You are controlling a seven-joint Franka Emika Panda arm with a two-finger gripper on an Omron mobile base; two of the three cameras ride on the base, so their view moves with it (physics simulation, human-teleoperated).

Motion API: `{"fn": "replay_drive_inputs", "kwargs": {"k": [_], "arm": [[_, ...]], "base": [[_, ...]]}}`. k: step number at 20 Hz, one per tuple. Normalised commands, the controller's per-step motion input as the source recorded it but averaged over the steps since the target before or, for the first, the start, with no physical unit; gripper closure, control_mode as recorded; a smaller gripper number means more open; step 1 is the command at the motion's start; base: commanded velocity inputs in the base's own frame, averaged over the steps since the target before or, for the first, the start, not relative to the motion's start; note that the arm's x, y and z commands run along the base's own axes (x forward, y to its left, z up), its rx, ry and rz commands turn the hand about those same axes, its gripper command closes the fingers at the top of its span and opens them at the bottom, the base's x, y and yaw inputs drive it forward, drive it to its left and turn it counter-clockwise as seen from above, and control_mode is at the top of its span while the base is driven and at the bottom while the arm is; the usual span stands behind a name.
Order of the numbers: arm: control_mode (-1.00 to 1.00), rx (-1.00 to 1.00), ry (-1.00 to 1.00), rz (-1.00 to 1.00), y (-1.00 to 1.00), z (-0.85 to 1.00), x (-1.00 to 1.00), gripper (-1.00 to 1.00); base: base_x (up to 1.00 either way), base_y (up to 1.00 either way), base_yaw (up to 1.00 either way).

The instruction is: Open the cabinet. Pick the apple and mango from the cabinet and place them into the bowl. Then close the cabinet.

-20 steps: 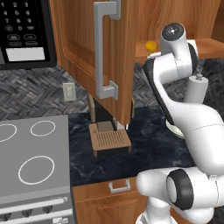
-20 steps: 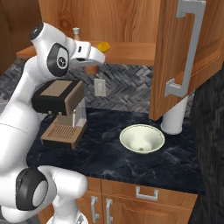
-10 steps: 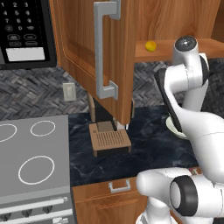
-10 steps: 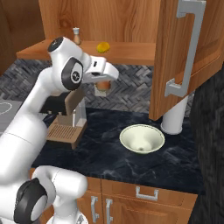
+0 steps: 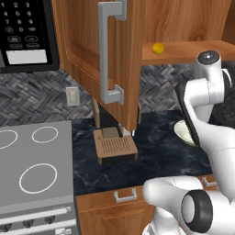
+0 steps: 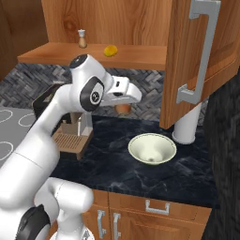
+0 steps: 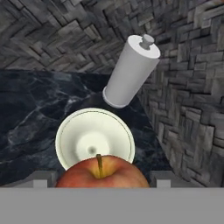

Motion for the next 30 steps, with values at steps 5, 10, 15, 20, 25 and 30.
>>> {"fn": "replay_drive_inputs", "kwargs": {"k": [5,10,15,20,25,30], "arm": [[-1.0,0.0,0.09,0.0,-0.27,-0.43,-0.05,1.0],[-1.0,0.02,0.12,0.0,-0.14,-0.33,0.0,1.0],[-1.0,0.03,0.09,0.0,-0.06,-0.31,0.0,1.0],[-1.0,0.04,0.13,0.0,-0.12,-0.22,0.0,1.0],[-1.0,0.05,0.04,0.0,-0.13,-0.2,0.01,1.0],[-1.0,0.06,0.0,0.0,-0.1,-0.14,0.05,1.0]], "base": [[0.0,0.0,0.0],[0.0,0.0,0.0],[0.0,0.0,0.0],[0.0,0.0,0.0],[0.0,0.0,0.0],[0.0,0.0,0.0]]}}
